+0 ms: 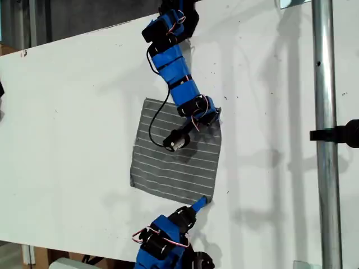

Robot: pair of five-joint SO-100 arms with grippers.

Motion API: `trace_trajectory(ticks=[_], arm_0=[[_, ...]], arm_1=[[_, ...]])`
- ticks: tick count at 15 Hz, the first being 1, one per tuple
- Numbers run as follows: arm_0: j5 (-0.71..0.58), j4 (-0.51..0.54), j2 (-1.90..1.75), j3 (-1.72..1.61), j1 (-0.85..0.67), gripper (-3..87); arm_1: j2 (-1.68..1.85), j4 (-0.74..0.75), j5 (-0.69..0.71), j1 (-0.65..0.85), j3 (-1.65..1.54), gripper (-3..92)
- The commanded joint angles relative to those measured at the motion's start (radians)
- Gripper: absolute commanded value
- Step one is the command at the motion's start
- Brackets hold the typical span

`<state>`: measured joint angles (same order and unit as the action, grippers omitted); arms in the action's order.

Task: Grasp corners of a towel and fold twice.

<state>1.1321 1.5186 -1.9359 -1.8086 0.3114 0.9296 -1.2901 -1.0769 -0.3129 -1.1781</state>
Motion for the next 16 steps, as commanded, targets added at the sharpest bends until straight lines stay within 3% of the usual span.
trace_trajectory(ticks=[1, 6, 11, 13, 15, 16], arm_0=[[-0.037, -0.107, 0.035, -0.1, 0.006, 36.1], [-0.012, -0.321, 0.115, -0.305, -0.069, 33.8], [0.146, -0.494, 0.158, -0.495, -0.14, 31.6], [0.236, -0.534, 0.213, -0.479, -0.061, 22.2], [0.285, -0.551, 0.25, -0.43, 0.037, -2.3], [0.293, -0.551, 0.253, -0.408, 0.081, -2.9]], arm_1=[[0.04, 0.014, 0.012, 0.003, 0.011, -0.2], [0.038, 0.017, 0.012, 0.005, 0.011, -0.2], [0.035, 0.017, 0.012, -0.002, 0.008, -0.2], [0.035, 0.014, 0.011, -0.002, 0.003, -0.2], [0.035, 0.012, 0.009, -0.002, 0.003, -0.2], [0.035, 0.011, 0.008, -0.002, 0.003, -0.2]])
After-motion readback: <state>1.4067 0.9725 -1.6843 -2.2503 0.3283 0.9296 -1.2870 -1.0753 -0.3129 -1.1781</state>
